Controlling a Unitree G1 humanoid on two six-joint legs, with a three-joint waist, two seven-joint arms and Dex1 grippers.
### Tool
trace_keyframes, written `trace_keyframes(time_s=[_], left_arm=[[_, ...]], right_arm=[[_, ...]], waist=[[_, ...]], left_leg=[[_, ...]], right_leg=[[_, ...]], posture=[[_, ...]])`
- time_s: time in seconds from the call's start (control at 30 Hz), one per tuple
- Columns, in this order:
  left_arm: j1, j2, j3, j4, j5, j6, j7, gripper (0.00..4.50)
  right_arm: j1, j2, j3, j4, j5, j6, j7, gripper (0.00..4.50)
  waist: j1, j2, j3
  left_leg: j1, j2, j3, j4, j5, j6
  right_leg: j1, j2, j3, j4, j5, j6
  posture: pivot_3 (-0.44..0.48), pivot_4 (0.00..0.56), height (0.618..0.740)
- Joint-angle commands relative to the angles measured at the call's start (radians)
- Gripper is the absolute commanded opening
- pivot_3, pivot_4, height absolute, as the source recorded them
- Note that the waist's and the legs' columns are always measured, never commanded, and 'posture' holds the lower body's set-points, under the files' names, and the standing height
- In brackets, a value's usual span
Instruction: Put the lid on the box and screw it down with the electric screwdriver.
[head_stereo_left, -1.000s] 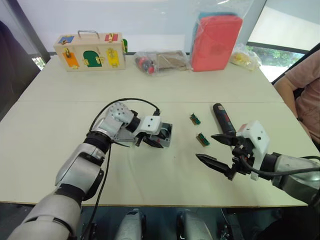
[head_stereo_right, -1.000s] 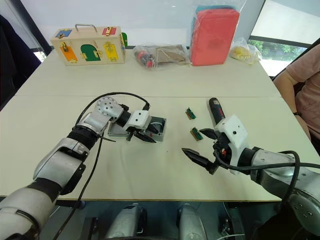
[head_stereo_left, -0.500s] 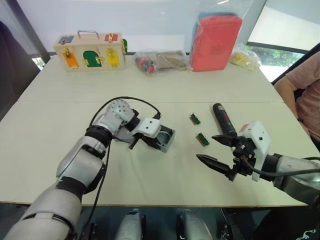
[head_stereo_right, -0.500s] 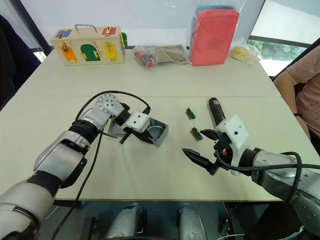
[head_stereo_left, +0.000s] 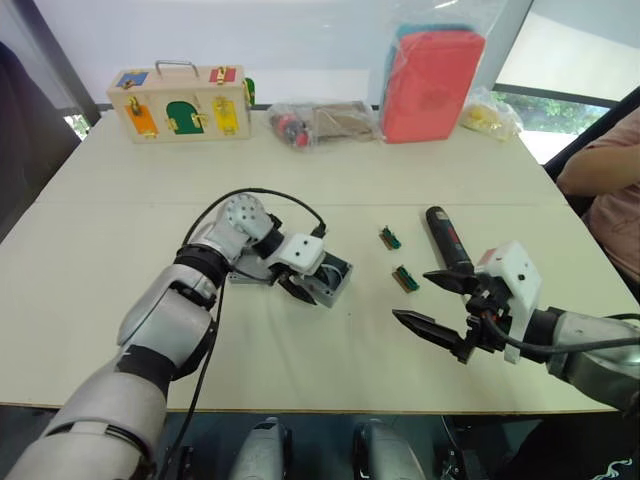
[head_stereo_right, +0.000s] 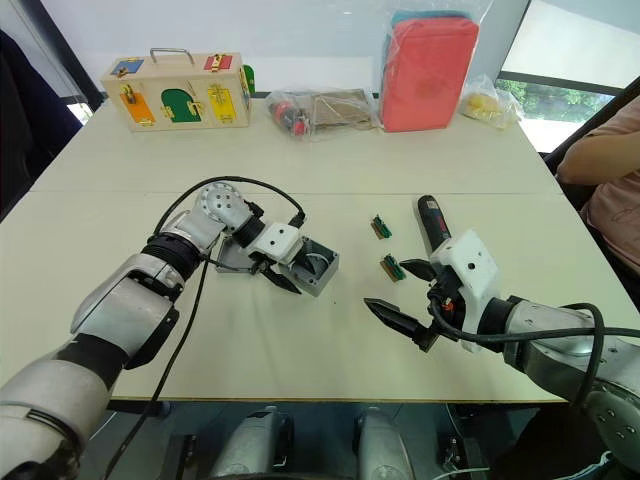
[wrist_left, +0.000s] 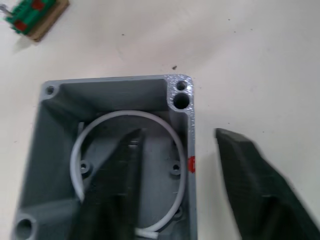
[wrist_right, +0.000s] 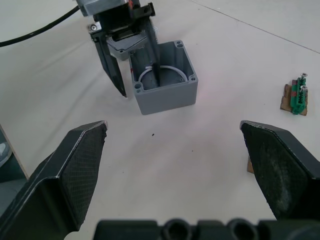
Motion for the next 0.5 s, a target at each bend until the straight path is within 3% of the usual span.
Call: trace_keyframes(time_s=[0.03,0.07,0.2,0.37,0.5], left_arm=[[-0.047,0.068,0.073,-0.127,-0.094,0.096,-0.003,4.13],[-0.046,0.099,0.095,-0.176,-0.124,0.151,-0.003,4.45],[0.017,0.218,0.234,-0.372,-0.195,0.407,0.078,4.45],[0.182,0.293,0.388,-0.646,-0.186,0.715,0.402,4.45],[0.417,0.281,0.545,-0.99,-0.117,1.15,0.794,4.45]], right_arm=[[-0.025,-0.01,0.004,-0.024,0.003,-0.025,0.008,4.5],[-0.033,-0.01,0.013,-0.019,0.0,-0.027,0.014,4.5],[-0.067,-0.014,0.032,0.005,-0.009,-0.031,0.038,4.5],[-0.104,-0.017,0.047,0.031,-0.018,-0.033,0.069,4.5],[-0.154,-0.027,0.071,0.074,-0.035,-0.037,0.117,4.5]], waist=[[-0.001,0.0,0.0],[-0.002,0.0,0.0],[-0.007,0.0,0.0],[-0.015,0.001,0.0],[-0.014,0.0,0.0]], left_leg=[[0.0,0.0,0.0,0.0,0.0,0.0],[0.0,0.0,0.0,0.0,0.0,0.0],[0.0,0.001,-0.001,0.0,0.0,0.0],[0.001,0.003,-0.001,0.0,0.0,0.0],[0.001,0.003,-0.001,0.001,0.0,0.0]], right_leg=[[0.0,0.0,0.0,0.0,0.0,0.0],[-0.001,0.0,0.0,0.0,0.0,0.0],[-0.001,0.0,0.0,0.002,0.0,0.0],[-0.002,0.0,0.001,0.006,0.0,0.0],[-0.002,-0.001,0.001,0.007,0.0,0.0]], posture=[[0.0,0.15,0.73],[0.0,0.15,0.73],[0.0,0.15,0.73],[0.0,0.15,0.73],[0.0,0.15,0.73]])
